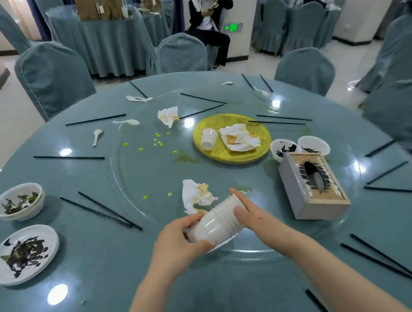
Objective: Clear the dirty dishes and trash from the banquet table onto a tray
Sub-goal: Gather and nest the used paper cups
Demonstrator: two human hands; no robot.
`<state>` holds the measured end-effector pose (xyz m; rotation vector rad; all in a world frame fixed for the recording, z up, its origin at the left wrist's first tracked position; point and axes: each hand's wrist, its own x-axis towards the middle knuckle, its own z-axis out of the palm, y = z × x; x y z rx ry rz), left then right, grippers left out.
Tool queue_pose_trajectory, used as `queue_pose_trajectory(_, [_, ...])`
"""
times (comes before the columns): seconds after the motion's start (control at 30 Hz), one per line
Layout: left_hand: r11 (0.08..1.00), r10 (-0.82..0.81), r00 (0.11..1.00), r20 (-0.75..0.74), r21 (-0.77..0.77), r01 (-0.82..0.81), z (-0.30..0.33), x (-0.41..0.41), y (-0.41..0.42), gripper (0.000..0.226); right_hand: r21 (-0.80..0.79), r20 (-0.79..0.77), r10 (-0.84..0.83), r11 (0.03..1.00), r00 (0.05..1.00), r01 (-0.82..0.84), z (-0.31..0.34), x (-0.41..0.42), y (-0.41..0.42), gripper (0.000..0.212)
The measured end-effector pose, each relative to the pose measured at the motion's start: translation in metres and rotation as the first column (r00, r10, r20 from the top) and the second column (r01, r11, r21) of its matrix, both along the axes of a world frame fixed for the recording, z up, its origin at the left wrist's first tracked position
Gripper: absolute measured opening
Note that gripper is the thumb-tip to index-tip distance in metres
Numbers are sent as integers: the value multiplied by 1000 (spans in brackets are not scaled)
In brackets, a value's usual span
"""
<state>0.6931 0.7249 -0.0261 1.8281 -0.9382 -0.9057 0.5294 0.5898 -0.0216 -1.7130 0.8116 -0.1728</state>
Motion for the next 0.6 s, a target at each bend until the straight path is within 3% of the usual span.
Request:
queue_pose_trajectory(0.13, [998, -60, 998, 16, 31, 59, -4, -7, -9, 47, 94, 4, -55, 994, 998, 55, -2, -13, -10, 74])
queue_pose_trajectory(0.27, [999, -7, 1000, -17, 34, 8, -8, -13, -12, 38, 100, 19, -208, 974, 978, 205, -20, -31, -28, 60])
queue_pose_trajectory(0.4, [997, 57, 997, -46, 52, -55, -12, -8, -2, 36, -139, -335, -191, 979, 923, 152, -68, -72, -53, 57])
queue_pose_trajectory(0.5, [989, 131, 990, -46, 69, -127, -16, -5, 9, 33, -259, -691, -126, 962, 712, -81, -105, -99, -69, 64])
queue_pose_trajectory(0.6, [981, 182, 982, -49, 69, -179, -18, -3, 16, 34, -295, -753, -107, 937, 649, -188, -124, -101, -70, 74])
